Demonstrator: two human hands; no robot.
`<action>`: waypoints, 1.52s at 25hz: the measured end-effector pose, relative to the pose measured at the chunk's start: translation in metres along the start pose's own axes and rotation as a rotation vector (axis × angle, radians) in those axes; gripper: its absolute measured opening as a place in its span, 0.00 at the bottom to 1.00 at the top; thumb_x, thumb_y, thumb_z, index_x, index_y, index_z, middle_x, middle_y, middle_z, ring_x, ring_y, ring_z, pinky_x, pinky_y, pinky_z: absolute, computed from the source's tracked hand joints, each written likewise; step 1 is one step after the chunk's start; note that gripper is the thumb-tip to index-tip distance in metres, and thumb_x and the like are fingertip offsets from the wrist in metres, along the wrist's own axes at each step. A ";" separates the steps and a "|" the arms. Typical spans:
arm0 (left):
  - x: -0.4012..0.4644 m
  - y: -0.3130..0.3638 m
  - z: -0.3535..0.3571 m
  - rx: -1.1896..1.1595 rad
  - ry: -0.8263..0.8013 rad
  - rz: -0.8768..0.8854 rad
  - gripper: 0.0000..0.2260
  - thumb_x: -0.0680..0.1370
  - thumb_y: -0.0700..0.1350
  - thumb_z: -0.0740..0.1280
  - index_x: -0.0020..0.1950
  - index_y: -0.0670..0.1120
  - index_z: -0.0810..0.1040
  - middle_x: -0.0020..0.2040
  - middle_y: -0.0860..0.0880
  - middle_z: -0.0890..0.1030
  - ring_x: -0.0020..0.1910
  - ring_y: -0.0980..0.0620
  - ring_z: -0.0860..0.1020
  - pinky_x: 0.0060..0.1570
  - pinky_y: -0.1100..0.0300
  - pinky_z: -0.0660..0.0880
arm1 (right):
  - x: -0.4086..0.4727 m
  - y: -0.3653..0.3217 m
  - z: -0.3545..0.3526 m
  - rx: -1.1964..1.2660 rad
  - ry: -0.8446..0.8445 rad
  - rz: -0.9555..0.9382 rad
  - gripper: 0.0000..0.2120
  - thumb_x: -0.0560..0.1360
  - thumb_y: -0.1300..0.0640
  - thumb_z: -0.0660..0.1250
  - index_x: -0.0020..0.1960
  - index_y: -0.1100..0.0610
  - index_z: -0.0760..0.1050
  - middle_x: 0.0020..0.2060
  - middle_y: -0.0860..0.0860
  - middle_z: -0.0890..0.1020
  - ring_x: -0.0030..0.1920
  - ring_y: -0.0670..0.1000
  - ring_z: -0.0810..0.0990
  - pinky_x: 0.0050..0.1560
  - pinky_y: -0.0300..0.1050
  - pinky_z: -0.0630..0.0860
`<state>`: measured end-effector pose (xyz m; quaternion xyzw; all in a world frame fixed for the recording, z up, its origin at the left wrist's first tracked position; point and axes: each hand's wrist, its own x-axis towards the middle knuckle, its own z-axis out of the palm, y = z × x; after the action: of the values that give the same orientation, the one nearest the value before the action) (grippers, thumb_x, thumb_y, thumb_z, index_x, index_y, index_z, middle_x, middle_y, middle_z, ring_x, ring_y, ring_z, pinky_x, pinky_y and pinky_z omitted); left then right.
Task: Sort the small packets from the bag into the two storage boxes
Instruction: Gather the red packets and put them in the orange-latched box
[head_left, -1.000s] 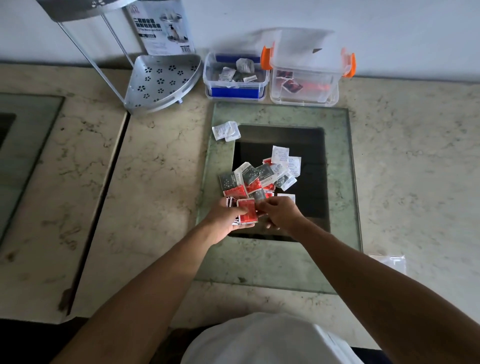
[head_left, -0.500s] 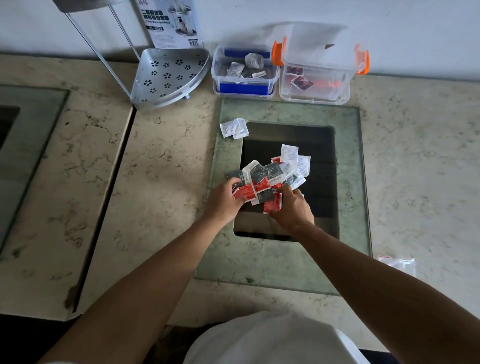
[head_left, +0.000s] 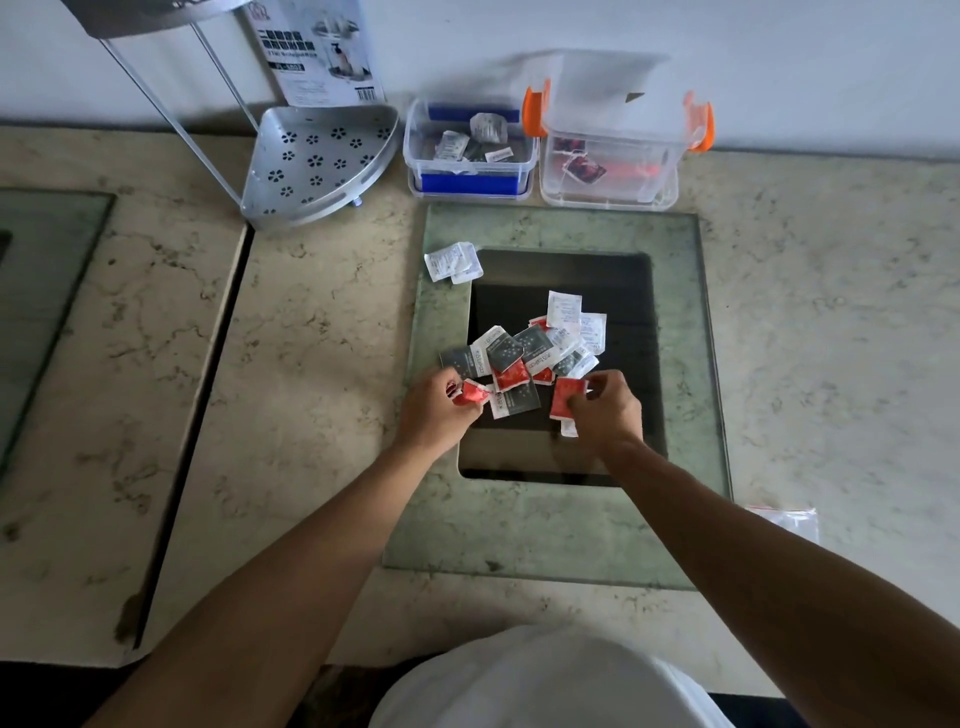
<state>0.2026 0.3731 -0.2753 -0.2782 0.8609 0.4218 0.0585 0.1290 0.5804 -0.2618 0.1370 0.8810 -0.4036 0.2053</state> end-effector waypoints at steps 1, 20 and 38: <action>-0.001 0.000 -0.001 -0.081 0.015 -0.067 0.07 0.69 0.40 0.75 0.42 0.46 0.78 0.39 0.52 0.81 0.34 0.56 0.76 0.30 0.67 0.68 | 0.000 -0.003 0.001 0.052 -0.019 -0.006 0.12 0.75 0.54 0.71 0.57 0.54 0.75 0.45 0.49 0.82 0.39 0.49 0.80 0.41 0.47 0.79; 0.003 -0.002 0.002 -1.240 -0.301 -0.418 0.18 0.70 0.33 0.73 0.59 0.40 0.81 0.51 0.41 0.86 0.50 0.42 0.85 0.51 0.48 0.82 | 0.003 -0.039 0.041 -0.138 -0.138 -0.123 0.13 0.77 0.48 0.69 0.57 0.54 0.76 0.43 0.48 0.80 0.40 0.48 0.80 0.37 0.40 0.76; 0.015 0.017 0.014 -1.123 -0.147 -0.473 0.15 0.70 0.41 0.77 0.54 0.41 0.80 0.47 0.37 0.84 0.39 0.42 0.84 0.31 0.53 0.80 | -0.002 -0.032 0.020 0.454 -0.374 0.097 0.04 0.74 0.62 0.73 0.44 0.62 0.78 0.32 0.54 0.82 0.28 0.48 0.76 0.29 0.42 0.72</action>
<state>0.1790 0.3852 -0.2780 -0.4204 0.4159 0.8046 0.0541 0.1228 0.5444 -0.2520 0.1445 0.7075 -0.5984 0.3472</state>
